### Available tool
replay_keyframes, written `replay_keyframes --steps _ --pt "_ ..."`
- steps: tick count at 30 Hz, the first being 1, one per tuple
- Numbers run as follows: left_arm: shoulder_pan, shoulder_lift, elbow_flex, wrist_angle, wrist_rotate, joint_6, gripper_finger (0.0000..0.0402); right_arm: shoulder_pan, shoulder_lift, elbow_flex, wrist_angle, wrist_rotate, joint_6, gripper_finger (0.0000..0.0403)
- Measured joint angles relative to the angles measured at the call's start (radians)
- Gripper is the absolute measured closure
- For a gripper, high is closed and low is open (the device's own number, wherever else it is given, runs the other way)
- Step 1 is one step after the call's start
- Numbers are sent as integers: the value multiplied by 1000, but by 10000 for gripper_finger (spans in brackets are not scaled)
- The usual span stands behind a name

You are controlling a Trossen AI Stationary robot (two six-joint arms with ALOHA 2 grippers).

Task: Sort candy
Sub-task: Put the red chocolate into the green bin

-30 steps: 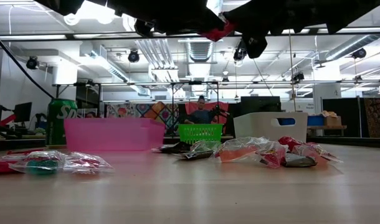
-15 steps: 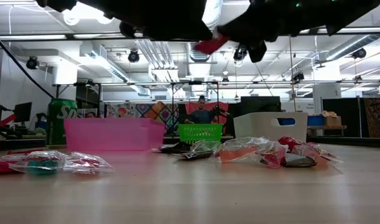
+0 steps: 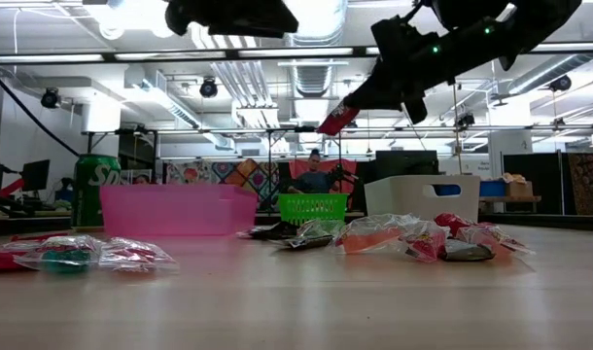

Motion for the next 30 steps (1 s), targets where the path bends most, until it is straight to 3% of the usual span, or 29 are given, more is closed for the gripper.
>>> replay_keyframes --steps 15,25,30 --pt "-22 -348 -275 13 -1 -91 286 -51 20 0 13 0 -20 386" --pt "-6 -424 -352 16 -10 -83 286 -100 258 96 105 0 -31 386" --pt "-7 -425 -360 5 -25 -83 286 -143 392 210 30 -5 -75 386"
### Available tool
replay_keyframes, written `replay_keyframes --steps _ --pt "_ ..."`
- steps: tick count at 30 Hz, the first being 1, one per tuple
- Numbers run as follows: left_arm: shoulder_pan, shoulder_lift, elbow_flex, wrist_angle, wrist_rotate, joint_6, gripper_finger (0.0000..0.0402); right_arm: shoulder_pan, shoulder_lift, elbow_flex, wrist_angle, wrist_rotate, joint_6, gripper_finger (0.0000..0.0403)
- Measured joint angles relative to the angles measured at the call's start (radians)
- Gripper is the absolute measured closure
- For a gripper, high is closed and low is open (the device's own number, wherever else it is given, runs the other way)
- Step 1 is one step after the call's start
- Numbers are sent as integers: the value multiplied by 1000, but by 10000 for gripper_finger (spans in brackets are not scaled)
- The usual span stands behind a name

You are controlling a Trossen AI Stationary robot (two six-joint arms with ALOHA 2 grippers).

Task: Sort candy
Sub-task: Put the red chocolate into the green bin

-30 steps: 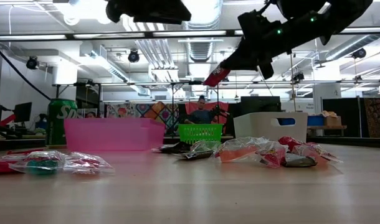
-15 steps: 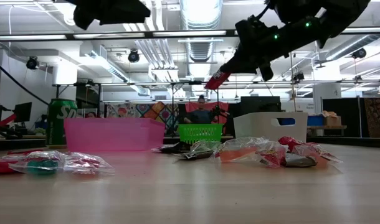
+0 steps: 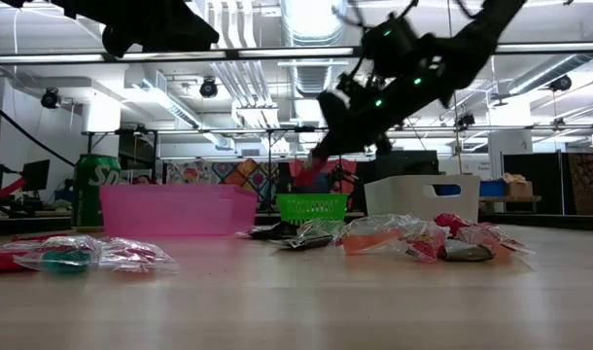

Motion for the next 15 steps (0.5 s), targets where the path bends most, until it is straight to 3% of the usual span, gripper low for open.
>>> replay_keyframes --steps 9,15 --pt "-18 3 -4 -34 -2 -47 286 -20 140 193 -322 22 -17 345" --pt "-35 4 -4 -90 -2 -135 286 -21 142 231 -395 62 -6 295"
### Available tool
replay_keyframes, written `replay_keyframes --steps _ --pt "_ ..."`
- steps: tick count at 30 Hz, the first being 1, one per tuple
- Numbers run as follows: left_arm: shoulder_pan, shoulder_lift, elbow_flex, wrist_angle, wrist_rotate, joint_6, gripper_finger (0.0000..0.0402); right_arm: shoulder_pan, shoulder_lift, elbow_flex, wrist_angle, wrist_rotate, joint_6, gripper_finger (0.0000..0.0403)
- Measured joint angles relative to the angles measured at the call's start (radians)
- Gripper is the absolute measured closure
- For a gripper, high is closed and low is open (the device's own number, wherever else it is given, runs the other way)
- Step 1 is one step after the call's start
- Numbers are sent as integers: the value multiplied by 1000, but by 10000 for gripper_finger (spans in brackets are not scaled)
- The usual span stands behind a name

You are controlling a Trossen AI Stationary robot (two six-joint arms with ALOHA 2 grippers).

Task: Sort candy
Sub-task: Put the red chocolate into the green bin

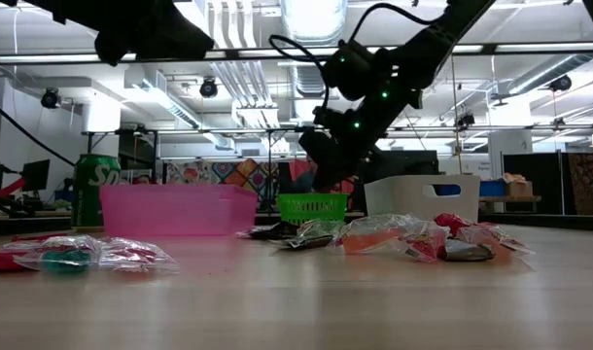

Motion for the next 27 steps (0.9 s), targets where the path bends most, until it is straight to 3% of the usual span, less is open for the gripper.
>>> replay_keyframes --steps 6,13,18,27 --pt "-16 0 0 -25 15 -62 286 -4 -26 43 -45 23 -2 255" --pt "-28 0 0 -31 130 -107 286 -3 -27 156 -202 23 -40 232" --pt "-32 0 0 -78 295 -179 286 12 -38 219 -314 -9 -69 231" --pt "-32 0 0 -270 647 -518 286 71 -54 301 -439 -235 -104 243"
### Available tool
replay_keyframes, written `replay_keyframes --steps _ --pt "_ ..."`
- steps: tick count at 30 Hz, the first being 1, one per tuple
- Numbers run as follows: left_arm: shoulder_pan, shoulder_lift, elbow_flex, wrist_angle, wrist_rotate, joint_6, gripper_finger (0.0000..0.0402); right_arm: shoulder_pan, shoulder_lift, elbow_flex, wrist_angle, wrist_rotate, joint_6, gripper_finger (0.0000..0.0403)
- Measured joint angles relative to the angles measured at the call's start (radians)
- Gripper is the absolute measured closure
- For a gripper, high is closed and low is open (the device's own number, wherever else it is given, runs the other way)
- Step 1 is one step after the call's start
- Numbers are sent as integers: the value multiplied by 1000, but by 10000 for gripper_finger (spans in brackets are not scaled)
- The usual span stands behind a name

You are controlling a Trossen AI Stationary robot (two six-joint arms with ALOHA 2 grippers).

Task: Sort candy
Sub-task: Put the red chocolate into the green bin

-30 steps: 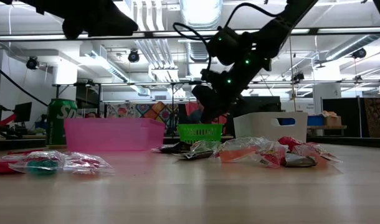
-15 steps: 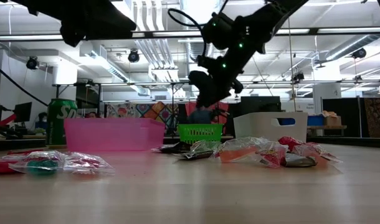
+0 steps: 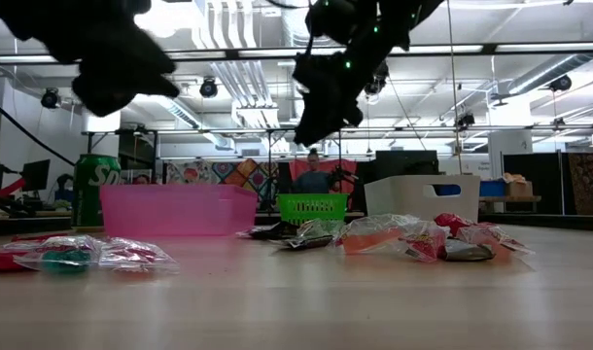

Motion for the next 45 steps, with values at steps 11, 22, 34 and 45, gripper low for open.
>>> replay_keyframes --steps 11,22,34,45 --pt "-70 2 0 -117 357 -523 286 87 -31 5 -4 -6 -31 248" --pt "-246 2 0 -207 439 -1002 288 104 -31 5 -4 -5 -38 248" --pt "-292 66 354 -858 505 -1153 288 104 -31 5 18 -5 -38 250" --pt "-310 316 536 -1124 515 -1173 288 115 -31 5 26 -6 -55 246"
